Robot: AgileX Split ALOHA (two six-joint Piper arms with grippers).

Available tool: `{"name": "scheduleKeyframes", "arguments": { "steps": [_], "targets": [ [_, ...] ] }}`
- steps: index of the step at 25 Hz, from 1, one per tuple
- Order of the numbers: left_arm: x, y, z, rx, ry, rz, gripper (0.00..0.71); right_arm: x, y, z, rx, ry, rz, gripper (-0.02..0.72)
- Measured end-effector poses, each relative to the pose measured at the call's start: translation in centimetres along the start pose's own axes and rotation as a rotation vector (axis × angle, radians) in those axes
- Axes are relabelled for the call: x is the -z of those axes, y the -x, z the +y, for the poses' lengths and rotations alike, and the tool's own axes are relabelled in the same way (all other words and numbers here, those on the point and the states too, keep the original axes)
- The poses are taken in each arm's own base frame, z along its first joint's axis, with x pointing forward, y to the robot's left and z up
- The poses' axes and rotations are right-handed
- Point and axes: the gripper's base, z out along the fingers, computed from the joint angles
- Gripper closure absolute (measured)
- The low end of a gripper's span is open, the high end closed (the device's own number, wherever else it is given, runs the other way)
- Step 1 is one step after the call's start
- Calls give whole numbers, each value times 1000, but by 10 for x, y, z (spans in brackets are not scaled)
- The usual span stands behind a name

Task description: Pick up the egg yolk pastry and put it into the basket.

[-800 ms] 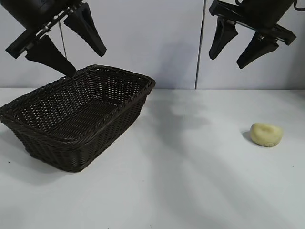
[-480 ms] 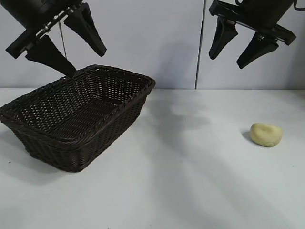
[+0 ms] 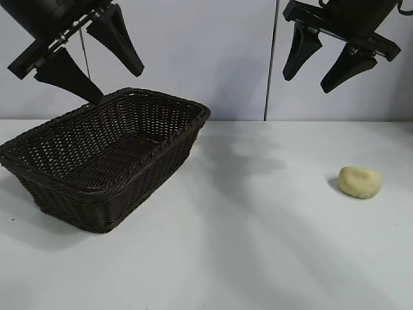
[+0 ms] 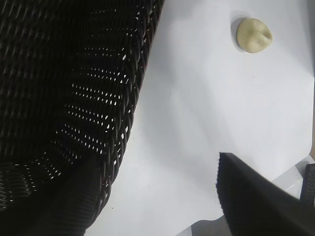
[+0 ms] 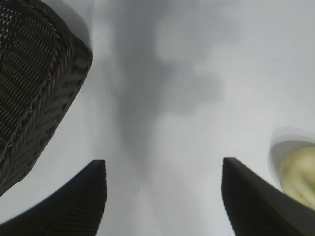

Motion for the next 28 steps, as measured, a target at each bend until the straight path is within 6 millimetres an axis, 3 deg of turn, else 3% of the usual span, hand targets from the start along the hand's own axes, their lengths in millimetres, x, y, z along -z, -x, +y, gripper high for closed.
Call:
{"name": "scheduleKeyframes", "arguments": {
  "steps": [10, 17, 24, 28],
  "targets": [
    [0, 5, 1, 10, 8, -51, 213, 0, 0, 0, 0, 0, 1, 218],
    [6, 2, 3, 226, 64, -58, 214, 0, 0, 0, 0, 1, 5, 218],
    [39, -18, 2, 361, 237, -85, 233, 0, -1, 0, 0, 1, 7, 218],
    [39, -40, 11, 458, 289, -79, 233, 0, -1, 0, 0, 1, 7, 218]
  ]
}}
